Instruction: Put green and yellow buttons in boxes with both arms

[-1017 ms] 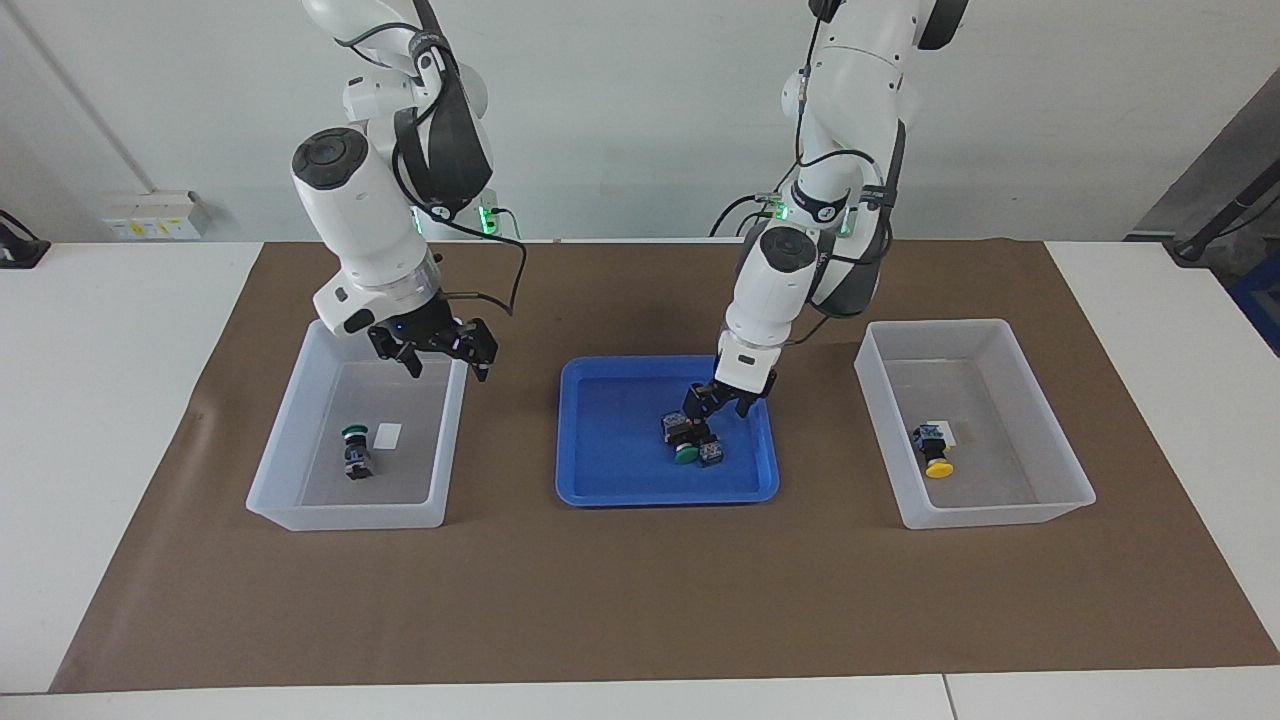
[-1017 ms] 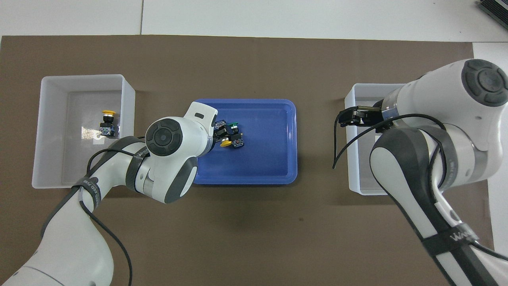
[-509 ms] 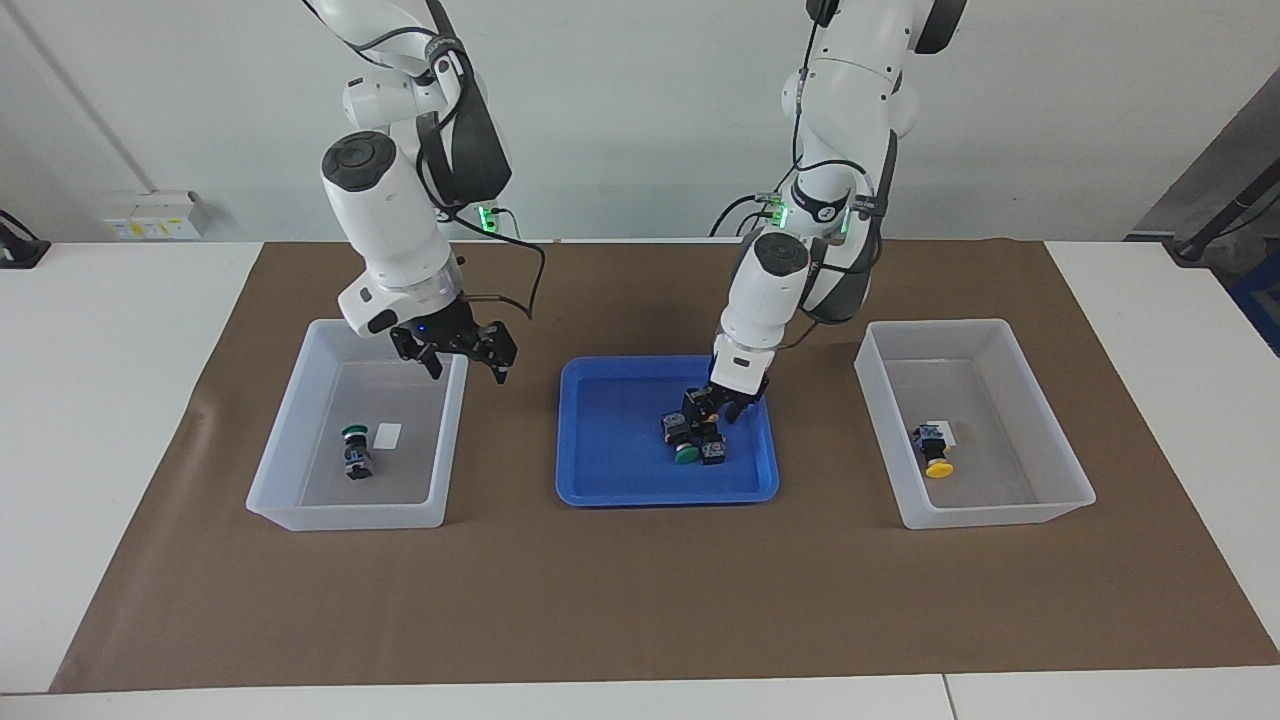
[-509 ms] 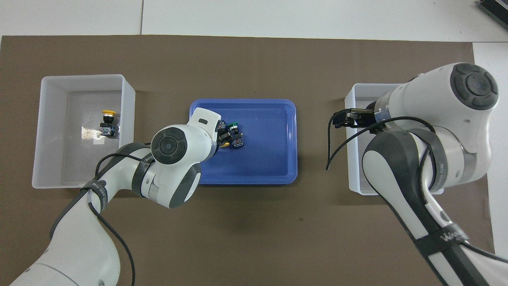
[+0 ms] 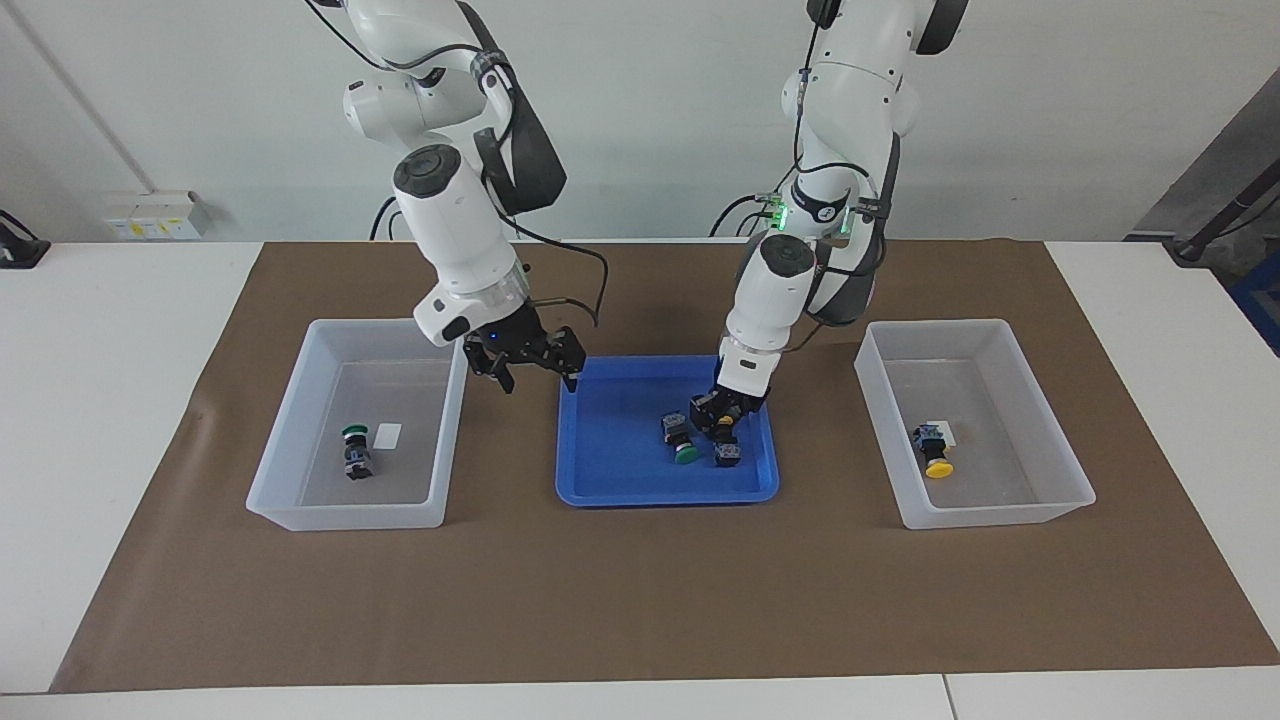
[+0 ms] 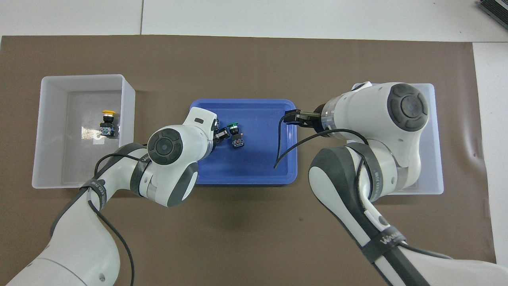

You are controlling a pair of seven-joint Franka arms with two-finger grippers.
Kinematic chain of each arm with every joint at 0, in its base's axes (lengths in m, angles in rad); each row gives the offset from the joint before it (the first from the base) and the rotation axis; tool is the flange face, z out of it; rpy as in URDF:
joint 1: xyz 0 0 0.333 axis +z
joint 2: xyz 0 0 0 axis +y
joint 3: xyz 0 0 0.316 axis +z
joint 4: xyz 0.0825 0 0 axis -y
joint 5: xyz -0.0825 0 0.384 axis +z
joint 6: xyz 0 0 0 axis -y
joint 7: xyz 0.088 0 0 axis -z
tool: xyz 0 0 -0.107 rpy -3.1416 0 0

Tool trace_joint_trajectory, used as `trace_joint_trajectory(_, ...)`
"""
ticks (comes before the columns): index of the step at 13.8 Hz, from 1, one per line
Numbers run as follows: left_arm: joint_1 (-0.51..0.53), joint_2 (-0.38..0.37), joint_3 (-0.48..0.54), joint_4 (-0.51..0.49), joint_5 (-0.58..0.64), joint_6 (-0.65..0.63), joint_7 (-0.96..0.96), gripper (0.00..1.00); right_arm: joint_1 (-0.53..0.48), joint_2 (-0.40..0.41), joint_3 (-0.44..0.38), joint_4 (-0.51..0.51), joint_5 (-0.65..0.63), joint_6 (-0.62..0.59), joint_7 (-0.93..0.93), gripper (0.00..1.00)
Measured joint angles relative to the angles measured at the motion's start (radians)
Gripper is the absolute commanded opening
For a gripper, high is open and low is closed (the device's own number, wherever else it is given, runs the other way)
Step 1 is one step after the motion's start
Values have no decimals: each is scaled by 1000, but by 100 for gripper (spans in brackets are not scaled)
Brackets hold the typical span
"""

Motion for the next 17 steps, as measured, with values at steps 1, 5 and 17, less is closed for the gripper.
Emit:
trace_joint_trajectory(1, 1, 1, 1, 3, 0, 3, 0, 2, 28, 22, 1, -1, 10, 60, -6, 100)
trace_joint_trajectory(5, 44, 2, 9, 78, 0, -91, 19, 0, 115, 112, 3, -5, 15, 246, -60, 100)
trace_joint_trajectory(17, 436, -18, 14, 387, 1, -549, 574, 0, 268, 296, 3, -8, 8, 493, -186, 100)
